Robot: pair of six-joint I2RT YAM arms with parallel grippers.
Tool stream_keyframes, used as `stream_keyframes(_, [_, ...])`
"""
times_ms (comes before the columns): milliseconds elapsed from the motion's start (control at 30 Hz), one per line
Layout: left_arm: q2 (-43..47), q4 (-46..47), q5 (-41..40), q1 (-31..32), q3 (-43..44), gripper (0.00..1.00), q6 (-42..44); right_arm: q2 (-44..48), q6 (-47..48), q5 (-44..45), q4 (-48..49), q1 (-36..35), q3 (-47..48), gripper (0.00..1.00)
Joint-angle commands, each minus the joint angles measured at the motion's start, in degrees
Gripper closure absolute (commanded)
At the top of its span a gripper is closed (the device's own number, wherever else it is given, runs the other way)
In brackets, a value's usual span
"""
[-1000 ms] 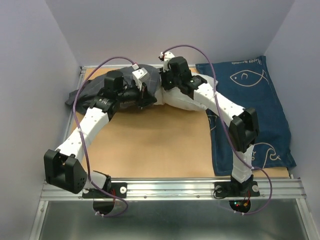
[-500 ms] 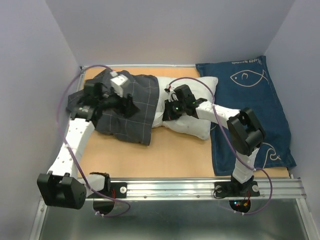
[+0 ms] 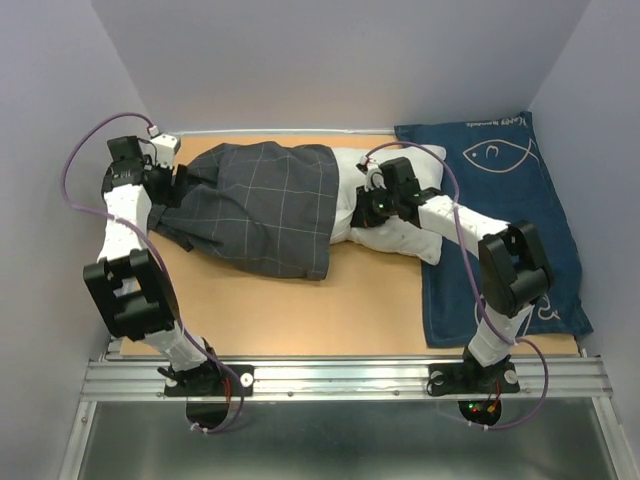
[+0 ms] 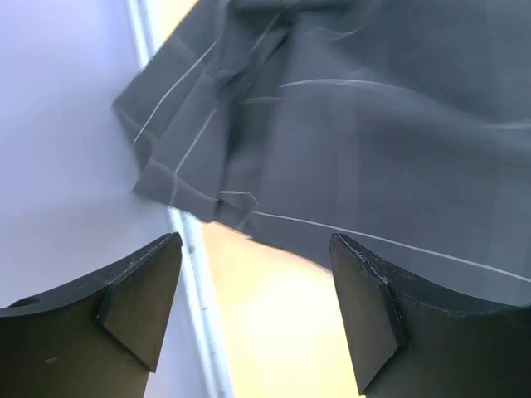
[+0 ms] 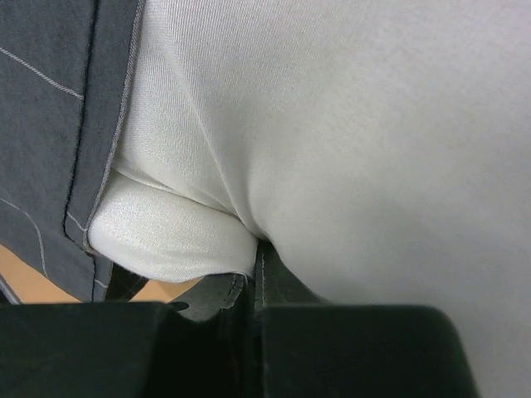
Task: Put the pillow into the pillowcase
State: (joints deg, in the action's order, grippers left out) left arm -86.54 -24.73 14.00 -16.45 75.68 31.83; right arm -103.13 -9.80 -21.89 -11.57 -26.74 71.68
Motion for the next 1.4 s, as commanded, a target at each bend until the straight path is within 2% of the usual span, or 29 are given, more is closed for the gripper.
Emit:
stream_keyframes(0, [-7.85, 2.50, -4.51, -0.78, 10.17, 0.17, 3.76, 4.16, 7.25, 6.77, -5.39, 4.33, -0.31, 0.99])
stream_keyframes(67, [-15.81, 1.70, -4.16, -0.78, 15.01, 0.17, 5.42, 4.52, 8.74, 7.30, -6.18, 5.03, 0.13, 0.99])
stream_keyframes(233, [-26.36, 2.58, -7.32, -0.69, 24.40, 0.19, 5.69, 4.87, 11.99, 7.12, -7.41, 5.21, 0.74, 0.99])
stream_keyframes(400, [-32.80, -2.42, -1.88, -0.69, 30.31, 0.24, 7.45, 4.61, 13.40, 6.86, -8.90, 5.21, 1.79, 1.00])
stream_keyframes(533, [-32.99, -3.92, -0.90, -0.78, 29.09, 0.28, 8.77, 3.73, 14.02, 6.68, -9.34, 5.21, 2.41, 0.99])
stream_keyframes(633, [-29.75, -3.05, 0.24, -1.74, 22.44, 0.28, 10.18, 3.55, 14.02, 6.51, -9.43, 5.21, 2.67, 1.00])
stream_keyframes(733, [-25.97, -3.30, 4.34, -3.06, 19.69, 0.26, 9.74, 3.73, 13.85, 6.42, -9.52, 5.21, 2.50, 0.99])
stream_keyframes(900, [-22.71, -5.06, 5.60, -3.24, 19.85, 0.25, 10.18, 3.82, 13.85, 6.33, -9.78, 5.21, 2.41, 0.99])
stream_keyframes(1100, [-23.67, -8.67, 5.16, -3.24, 20.47, 0.25, 12.81, 3.29, 13.67, 6.16, -10.13, 5.21, 3.11, 0.99])
stream_keyframes(1367, [-32.19, -7.71, 4.64, -3.15, 23.89, 0.25, 11.41, 2.85, 14.63, 6.51, -11.28, 5.21, 4.08, 0.99])
